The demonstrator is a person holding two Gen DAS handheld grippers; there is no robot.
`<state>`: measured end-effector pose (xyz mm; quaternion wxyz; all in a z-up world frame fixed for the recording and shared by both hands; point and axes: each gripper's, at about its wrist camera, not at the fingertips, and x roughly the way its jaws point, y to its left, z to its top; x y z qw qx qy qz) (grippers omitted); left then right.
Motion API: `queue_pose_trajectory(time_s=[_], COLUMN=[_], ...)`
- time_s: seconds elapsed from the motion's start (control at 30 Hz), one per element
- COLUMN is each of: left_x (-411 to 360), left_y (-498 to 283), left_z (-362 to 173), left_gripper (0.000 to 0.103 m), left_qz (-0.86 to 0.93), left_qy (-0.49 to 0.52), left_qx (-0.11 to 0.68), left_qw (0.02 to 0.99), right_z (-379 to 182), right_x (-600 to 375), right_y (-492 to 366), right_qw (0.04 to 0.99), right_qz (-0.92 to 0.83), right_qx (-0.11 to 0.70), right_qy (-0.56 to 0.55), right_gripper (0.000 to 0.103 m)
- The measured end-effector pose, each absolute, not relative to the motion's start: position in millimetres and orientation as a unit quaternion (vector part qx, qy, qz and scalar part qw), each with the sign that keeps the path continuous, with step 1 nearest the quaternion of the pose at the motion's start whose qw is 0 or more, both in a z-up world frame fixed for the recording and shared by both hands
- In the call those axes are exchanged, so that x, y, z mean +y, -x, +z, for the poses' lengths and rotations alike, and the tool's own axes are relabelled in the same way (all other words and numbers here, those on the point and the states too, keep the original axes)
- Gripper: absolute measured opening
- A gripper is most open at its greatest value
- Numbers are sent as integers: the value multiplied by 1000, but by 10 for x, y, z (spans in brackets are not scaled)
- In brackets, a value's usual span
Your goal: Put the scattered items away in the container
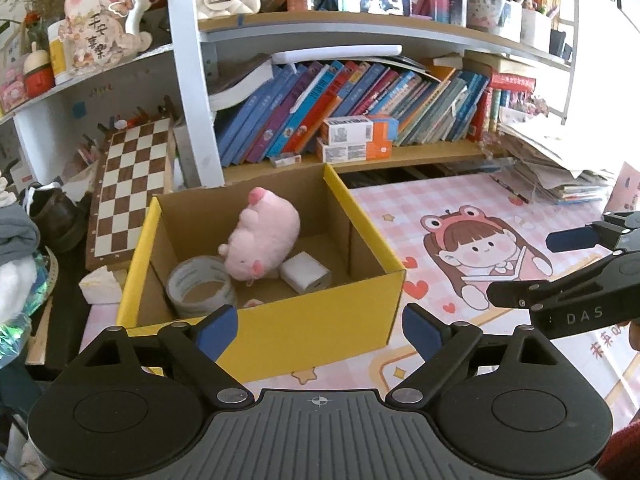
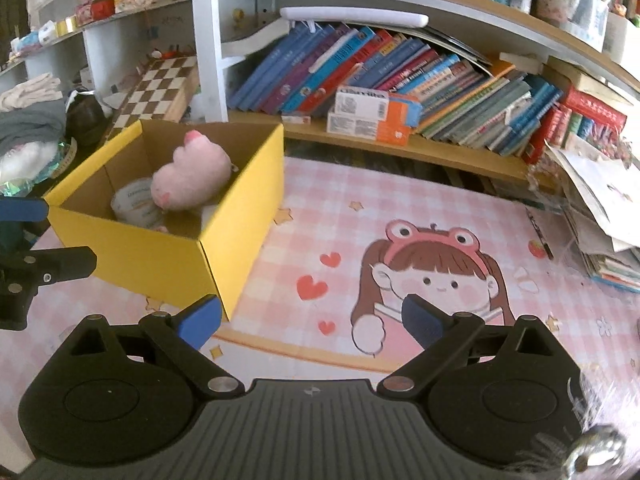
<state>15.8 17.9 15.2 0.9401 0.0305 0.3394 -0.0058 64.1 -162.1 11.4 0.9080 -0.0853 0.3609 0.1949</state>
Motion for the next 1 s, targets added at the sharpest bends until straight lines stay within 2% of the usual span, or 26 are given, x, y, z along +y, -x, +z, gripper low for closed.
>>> queue_pose_trajectory(time_s=[0.3,0.43,1.0], left_x=[47,45,17], left_y=[-127,-95,-38], left_z=[78,33,-80], left_gripper=[92,96,96], left_qz=[32,48,74], left_qy=[-34,-27,-29], left_qx=[353,362,377], left_qw=[934,931,923], right_z=[31,-9,-62], right_x=[-1713,-1715,-1704], right_y=[-521,-495,-494], right_qw=[910,911,909], right_qz=[177,170,165], right_qx=[364,364,371], right_qy=[87,93,96], right_gripper=[101,103,103])
